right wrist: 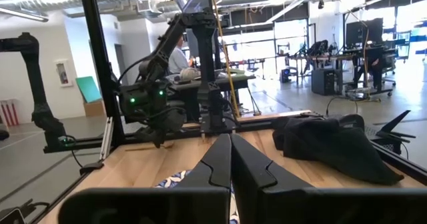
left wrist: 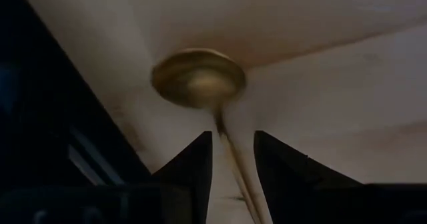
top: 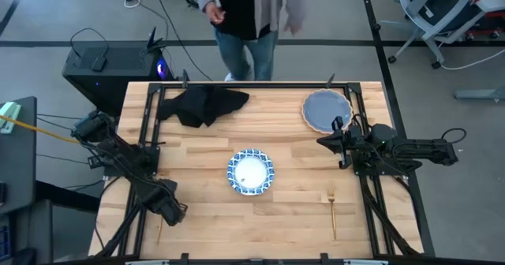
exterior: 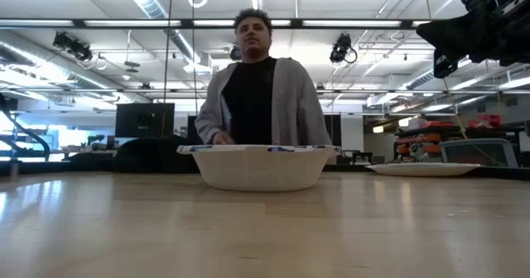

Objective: Set table place
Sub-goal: Move the golden spoon to the left of the white bowl

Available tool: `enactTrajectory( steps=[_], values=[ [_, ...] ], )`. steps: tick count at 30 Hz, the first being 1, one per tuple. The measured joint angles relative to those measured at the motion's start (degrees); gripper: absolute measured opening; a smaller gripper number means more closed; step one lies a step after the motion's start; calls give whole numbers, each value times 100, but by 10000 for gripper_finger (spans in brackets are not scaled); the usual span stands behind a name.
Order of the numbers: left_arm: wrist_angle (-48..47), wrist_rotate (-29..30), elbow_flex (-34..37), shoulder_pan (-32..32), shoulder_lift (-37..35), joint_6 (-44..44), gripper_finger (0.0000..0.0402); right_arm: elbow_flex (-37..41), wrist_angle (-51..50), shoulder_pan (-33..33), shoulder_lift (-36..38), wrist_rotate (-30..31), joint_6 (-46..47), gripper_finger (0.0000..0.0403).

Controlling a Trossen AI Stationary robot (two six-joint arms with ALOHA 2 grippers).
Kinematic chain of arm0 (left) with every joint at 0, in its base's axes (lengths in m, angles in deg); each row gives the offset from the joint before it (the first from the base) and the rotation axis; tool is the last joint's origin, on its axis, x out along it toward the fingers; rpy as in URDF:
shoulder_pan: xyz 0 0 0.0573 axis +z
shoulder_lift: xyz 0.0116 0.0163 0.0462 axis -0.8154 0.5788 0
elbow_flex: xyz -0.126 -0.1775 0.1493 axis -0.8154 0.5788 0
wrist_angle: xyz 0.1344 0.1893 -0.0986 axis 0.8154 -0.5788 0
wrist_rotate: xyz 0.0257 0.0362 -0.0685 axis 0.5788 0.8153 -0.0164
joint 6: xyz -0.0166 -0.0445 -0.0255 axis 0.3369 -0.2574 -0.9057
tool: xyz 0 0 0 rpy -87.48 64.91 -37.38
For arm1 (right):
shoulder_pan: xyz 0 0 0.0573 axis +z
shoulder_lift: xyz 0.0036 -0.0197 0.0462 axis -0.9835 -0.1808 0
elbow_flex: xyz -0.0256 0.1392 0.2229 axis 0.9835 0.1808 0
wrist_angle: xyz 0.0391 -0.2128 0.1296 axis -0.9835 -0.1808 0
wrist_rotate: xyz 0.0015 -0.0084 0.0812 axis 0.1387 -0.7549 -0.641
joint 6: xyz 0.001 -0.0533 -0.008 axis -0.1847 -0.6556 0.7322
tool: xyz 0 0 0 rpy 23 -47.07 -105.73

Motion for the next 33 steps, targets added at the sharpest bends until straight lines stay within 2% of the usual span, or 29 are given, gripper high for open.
enactTrajectory(
  steps=[13, 18, 25, 33],
  values=[
    [585, -44, 420, 2, -32, 11, 107, 0, -31, 0, -1, 0, 0, 8],
    [634, -22, 430, -12, -26, 22, 81, 0, -85, 0, -2, 0, 0, 8],
    [670, 17, 432, -31, -22, 29, 14, 0, -121, 0, 0, 0, -2, 8],
    [678, 63, 437, -33, -15, 35, 12, 0, -122, 0, 0, 0, -4, 8]
  ],
)
